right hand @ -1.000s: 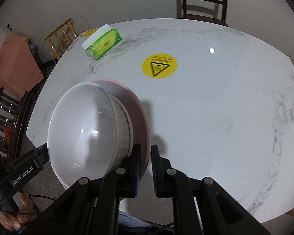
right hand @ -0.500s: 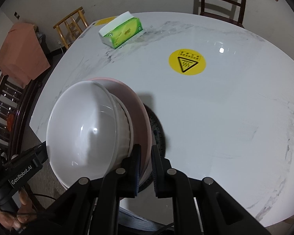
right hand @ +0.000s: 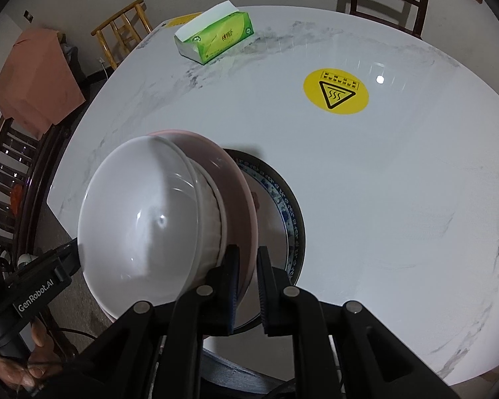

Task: Organize plates and bowls
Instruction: 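Carry the nested bowls with both tools over the plate stack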

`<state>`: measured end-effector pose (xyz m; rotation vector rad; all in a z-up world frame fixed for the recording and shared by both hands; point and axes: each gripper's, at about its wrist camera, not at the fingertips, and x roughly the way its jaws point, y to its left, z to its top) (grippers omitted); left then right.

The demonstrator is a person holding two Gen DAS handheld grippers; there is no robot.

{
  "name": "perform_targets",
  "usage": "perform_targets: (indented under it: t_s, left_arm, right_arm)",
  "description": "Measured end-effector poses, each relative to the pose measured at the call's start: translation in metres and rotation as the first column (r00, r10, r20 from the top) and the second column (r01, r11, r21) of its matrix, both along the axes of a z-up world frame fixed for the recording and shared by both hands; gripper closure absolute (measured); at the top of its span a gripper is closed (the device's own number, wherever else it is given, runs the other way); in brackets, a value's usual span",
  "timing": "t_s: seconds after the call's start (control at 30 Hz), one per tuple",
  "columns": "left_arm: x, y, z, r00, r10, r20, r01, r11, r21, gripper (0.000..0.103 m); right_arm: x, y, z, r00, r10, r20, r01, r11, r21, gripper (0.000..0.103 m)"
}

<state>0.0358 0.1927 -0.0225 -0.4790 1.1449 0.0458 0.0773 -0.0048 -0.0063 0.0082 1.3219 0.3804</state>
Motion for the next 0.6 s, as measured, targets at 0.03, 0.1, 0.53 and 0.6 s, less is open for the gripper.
perform_targets:
  t_s: [0.03, 0.1, 0.53, 0.6]
  left_arm:
    - [-0.0001, -0.0001, -0.001, 1.0, 0.0, -0.002, 0.0, 1.0, -0.002, 0.097]
    - [0.0003, 0.0003, -0.0028, 1.0, 0.0, -0.005, 0.0, 1.0, -0.005, 0.097]
    - [0.0, 0.0, -0.0097, 1.0, -0.006, -0.009, 0.005, 1.0, -0.012, 0.097]
    - [-0.0005, 0.0008, -0.0105, 1.0, -0.007, -0.006, 0.007, 1.0, -0.013, 0.097]
  right_arm:
    - [0.0, 0.0002, -0.0007, 1.0, -0.001, -0.002, 0.001, 1.0, -0.002, 0.092]
    - [0.0, -0.0001, -0.0017, 1.0, -0.002, -0.004, 0.002, 1.0, -0.003, 0.092]
    - [-0.0011, 0.0, -0.0071, 1.0, -0.004, -0.01, 0.003, 1.0, -0.011, 0.091]
    - [-0.0014, 0.0011, -0.0067, 1.0, -0.006, -0.01, 0.006, 1.0, -0.01, 0.091]
